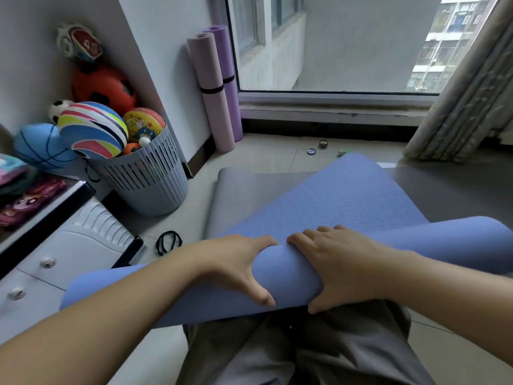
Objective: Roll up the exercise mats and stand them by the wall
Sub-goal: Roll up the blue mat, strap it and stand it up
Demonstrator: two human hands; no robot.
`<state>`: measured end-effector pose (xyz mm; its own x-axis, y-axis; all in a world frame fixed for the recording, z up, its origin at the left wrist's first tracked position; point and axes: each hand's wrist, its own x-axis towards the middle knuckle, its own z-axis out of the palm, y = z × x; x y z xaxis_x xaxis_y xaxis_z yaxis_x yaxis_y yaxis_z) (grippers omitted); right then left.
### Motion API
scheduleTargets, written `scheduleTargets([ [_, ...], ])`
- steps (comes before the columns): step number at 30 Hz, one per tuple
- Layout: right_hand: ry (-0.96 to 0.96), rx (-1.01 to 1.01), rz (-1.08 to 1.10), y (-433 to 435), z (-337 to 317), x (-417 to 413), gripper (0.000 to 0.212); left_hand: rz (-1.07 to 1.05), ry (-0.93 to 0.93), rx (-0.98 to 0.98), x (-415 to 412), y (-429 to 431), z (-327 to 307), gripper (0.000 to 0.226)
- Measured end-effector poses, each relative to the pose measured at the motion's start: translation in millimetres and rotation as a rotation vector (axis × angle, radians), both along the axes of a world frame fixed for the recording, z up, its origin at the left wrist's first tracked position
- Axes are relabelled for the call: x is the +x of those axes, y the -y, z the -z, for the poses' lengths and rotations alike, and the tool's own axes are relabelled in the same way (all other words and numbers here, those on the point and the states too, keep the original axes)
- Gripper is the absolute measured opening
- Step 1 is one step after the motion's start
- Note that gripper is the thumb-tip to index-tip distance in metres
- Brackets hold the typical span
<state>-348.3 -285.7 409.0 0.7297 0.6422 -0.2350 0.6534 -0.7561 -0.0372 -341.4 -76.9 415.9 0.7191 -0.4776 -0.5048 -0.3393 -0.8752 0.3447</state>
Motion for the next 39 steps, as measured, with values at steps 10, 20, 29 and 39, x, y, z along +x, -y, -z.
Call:
scheduleTargets([
  [10,-0.172,0.041,0.096,0,2,23,0.092,0.072,0.326,0.084,-1,6,10,0.097],
  [20,0.204,0.039,0.038,-3,25,-2,0.098,0.012,0.319,0.015,5,-2,11,0.093],
  [29,0.136,0.034,0.069,-6,17,17,0.076,0.028,0.708,0.169,-12,13,34,0.099],
  [39,0.167,0.038,0.009,6,-61,9,0.08,0.141,0.808,0.078,-21,14,-42,0.087],
])
